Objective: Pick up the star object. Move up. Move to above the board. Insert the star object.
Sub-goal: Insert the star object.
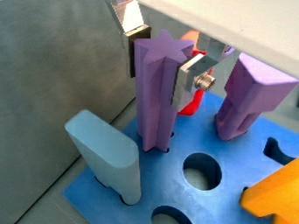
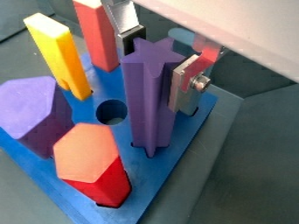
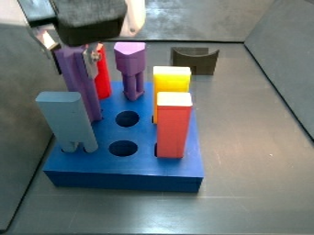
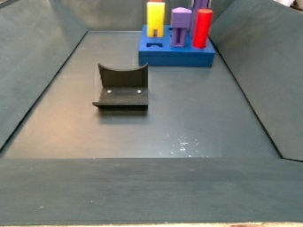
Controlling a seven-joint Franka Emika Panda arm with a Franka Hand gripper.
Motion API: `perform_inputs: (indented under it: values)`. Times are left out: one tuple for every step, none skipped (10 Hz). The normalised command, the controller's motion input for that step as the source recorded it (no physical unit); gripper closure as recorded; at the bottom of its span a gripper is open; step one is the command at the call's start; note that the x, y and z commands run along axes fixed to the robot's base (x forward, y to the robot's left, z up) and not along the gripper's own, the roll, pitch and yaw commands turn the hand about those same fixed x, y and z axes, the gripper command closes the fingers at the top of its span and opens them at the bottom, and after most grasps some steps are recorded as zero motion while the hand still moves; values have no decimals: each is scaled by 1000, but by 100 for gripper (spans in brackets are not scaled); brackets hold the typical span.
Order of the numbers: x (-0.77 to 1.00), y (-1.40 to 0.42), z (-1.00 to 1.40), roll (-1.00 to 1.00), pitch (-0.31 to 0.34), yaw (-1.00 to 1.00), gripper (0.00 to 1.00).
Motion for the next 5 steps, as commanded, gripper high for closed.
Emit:
perform_inputs:
  values:
    - [31,-37,-780,114,0,0,100]
    - [49,-14,-669,61,-9,0,100]
    - [0,0,-46,0,-104,0,100]
    - [0,0,0,-6,-59,0,100]
    - [0,0,0,0,0,0,100]
